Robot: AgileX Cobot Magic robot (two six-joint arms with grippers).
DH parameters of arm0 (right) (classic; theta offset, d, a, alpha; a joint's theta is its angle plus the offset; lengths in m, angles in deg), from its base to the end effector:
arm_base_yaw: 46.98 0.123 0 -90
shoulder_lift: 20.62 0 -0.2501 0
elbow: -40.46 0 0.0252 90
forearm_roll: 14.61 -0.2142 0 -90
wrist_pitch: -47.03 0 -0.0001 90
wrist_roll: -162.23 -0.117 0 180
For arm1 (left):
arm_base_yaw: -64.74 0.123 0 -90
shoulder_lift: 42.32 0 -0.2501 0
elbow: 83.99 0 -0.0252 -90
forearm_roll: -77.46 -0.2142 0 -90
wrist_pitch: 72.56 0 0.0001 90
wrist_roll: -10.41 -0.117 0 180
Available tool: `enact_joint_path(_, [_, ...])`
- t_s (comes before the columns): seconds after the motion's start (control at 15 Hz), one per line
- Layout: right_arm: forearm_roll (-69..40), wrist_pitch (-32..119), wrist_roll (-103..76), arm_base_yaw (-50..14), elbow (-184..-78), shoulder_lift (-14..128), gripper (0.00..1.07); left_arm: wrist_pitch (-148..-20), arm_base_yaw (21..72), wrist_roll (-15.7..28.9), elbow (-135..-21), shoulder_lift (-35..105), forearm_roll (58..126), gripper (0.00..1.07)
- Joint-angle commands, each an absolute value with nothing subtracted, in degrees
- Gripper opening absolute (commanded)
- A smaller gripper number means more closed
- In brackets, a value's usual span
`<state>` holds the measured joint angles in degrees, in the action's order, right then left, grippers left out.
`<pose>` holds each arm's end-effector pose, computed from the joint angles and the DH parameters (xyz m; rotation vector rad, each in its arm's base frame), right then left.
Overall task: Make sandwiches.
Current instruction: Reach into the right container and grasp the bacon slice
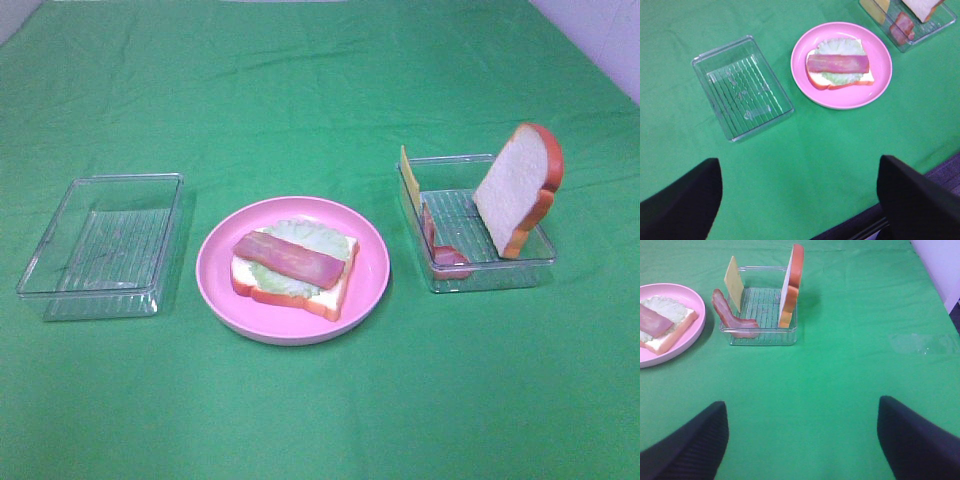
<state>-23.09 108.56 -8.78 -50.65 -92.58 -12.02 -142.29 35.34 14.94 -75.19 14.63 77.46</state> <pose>0.0195 0.0140 0.2499 -0.1036 2.0323 0.0383 0.1137 -0.0641 0.3601 0.5132 2.3272 -0.2846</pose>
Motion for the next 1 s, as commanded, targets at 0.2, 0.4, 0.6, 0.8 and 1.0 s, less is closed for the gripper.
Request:
enact_joint_path(0.2, [-23.1,107.9,-8.9,-51.0,-92.5,-12.9,0.77,-146.0,35.3,14.7,-60.5,-0.6,77.5,0.8])
enact_joint_path(0.4, [-23.1,107.9,-8.9,-51.0,-92.5,-12.9,0.77,-145.2,35.3,14.7,-50.8,-11.6,77.5,0.8])
enact_joint_path(0.6, [-23.1,107.9,-8.9,-51.0,-92.5,-12.9,0.77,-144.6,35.3,14.3,-44.4,-23.4,76.0,0.8])
enact_joint_path(0.8, [-23.1,107.3,-8.9,-51.0,-92.8,-12.2,0.77,-142.5,35.3,12.3,-39.9,-32.5,76.1,0.8])
enact_joint_path(1.0, [-25.3,105.0,-8.9,-51.0,-93.9,-8.5,0.77,-140.4,35.3,12.5,-39.2,-34.7,75.3,0.8])
